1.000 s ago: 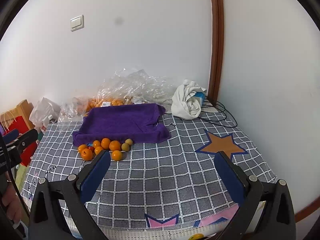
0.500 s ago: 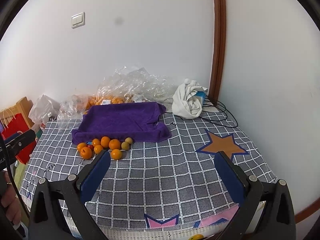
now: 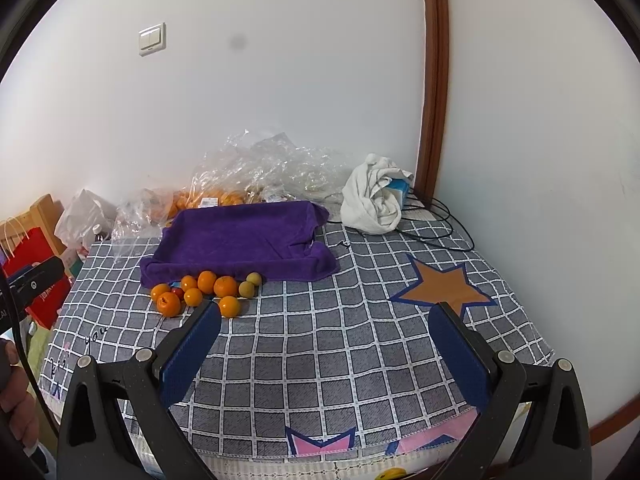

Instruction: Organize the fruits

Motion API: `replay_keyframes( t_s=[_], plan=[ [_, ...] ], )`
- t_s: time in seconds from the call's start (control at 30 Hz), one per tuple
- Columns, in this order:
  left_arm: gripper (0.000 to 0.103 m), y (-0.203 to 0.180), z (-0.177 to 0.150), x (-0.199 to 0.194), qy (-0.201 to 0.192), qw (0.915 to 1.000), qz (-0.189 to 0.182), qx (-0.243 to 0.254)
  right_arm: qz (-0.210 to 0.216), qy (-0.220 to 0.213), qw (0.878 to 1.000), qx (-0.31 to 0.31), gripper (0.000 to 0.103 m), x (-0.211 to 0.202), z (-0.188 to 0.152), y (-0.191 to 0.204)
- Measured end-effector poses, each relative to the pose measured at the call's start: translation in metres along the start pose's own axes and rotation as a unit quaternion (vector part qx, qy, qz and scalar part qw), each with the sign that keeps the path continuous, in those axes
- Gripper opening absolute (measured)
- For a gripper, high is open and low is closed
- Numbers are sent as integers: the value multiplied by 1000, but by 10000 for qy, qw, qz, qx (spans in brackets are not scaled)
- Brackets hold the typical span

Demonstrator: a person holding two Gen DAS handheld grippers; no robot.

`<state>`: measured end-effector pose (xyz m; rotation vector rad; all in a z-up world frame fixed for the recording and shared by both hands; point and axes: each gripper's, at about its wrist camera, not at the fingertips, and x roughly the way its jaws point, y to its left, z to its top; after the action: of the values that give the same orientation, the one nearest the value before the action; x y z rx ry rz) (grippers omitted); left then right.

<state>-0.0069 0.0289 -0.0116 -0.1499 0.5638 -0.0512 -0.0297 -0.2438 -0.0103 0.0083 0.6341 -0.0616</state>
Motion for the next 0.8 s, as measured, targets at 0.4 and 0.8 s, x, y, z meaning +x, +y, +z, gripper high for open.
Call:
replay_keyframes(
  t_s=[0.4, 0.8],
  plan=[
    [103, 0, -2, 0, -20, 10000, 5, -26, 14, -13, 10000, 19, 102, -1, -1, -1],
    [103, -1, -2, -1, -30, 10000, 5, -22, 120, -15, 9999, -50, 102, -1, -3, 0]
  ],
)
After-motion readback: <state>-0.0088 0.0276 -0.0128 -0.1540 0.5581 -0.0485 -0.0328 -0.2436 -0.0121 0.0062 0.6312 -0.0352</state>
